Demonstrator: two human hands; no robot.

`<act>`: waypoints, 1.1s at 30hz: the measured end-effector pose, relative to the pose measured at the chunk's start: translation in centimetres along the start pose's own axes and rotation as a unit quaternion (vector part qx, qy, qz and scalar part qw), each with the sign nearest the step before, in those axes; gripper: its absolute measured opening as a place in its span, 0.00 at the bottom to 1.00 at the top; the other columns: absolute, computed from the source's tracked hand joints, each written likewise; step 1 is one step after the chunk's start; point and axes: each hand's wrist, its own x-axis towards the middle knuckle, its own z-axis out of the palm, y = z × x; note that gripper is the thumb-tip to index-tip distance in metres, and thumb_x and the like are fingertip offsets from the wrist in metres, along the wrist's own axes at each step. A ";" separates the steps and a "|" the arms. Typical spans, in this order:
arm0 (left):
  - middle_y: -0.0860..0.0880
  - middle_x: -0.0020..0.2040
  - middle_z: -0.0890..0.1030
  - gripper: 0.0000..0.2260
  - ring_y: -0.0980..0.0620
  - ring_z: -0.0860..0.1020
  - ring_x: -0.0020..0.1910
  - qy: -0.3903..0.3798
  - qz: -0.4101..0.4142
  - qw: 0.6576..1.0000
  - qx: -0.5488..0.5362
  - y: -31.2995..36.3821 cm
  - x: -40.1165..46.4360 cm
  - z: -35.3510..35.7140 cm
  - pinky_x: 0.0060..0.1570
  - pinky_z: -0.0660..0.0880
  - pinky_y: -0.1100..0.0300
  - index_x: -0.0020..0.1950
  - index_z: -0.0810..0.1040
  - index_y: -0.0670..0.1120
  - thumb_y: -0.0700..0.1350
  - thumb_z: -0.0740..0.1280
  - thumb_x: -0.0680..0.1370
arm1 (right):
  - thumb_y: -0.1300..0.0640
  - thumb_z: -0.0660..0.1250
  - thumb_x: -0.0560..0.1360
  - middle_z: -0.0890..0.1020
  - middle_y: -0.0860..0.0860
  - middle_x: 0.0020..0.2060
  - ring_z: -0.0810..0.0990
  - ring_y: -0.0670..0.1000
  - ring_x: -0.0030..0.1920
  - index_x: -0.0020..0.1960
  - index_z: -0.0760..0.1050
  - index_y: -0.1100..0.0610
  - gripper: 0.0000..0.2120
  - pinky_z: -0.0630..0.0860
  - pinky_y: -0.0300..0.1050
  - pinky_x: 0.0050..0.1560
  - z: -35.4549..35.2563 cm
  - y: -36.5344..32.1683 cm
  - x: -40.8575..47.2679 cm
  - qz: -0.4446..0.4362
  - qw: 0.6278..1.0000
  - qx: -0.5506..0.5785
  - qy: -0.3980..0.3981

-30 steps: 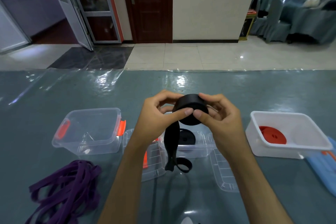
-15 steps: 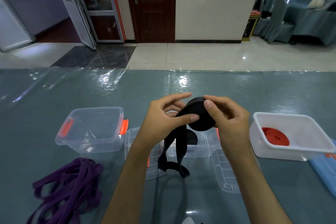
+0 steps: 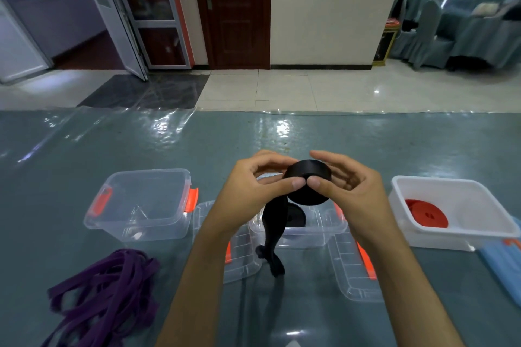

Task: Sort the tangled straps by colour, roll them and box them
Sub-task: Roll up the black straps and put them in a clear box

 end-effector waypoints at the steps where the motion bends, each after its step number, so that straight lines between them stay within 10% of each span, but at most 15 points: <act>1: 0.49 0.56 0.86 0.11 0.51 0.84 0.60 -0.002 -0.005 1.000 0.004 0.1 0.0 -0.1 0.62 0.80 0.58 0.56 0.87 0.48 0.42 0.80 0.74 | 0.55 0.83 0.69 0.89 0.50 0.56 0.87 0.52 0.60 0.60 0.86 0.45 0.21 0.82 0.40 0.59 0.0 0.0 0.0 0.002 1.000 -0.002 -0.001; 16: 0.56 0.52 0.81 0.08 0.54 0.81 0.56 0.023 0.067 0.990 0.123 0.0 0.3 0.7 0.56 0.76 0.66 0.56 0.83 0.49 0.49 0.74 0.79 | 0.54 0.80 0.72 0.89 0.54 0.52 0.89 0.53 0.54 0.56 0.88 0.50 0.12 0.84 0.43 0.51 0.6 -0.5 0.4 0.012 0.999 0.027 0.023; 25: 0.49 0.49 0.87 0.22 0.52 0.86 0.49 0.045 0.026 0.998 -0.032 -0.6 0.8 0.4 0.52 0.81 0.61 0.60 0.83 0.53 0.46 0.84 0.69 | 0.56 0.79 0.72 0.89 0.53 0.46 0.89 0.48 0.48 0.51 0.87 0.51 0.08 0.81 0.36 0.43 1.1 -0.3 0.0 0.003 0.995 0.057 0.087; 33: 0.46 0.51 0.88 0.19 0.46 0.87 0.50 0.060 0.071 0.994 -0.057 0.0 0.2 0.8 0.52 0.83 0.59 0.53 0.84 0.54 0.45 0.85 0.67 | 0.59 0.80 0.70 0.89 0.57 0.50 0.90 0.56 0.49 0.53 0.82 0.48 0.14 0.85 0.44 0.47 -1.3 -1.7 1.0 -0.018 0.997 -0.024 -0.077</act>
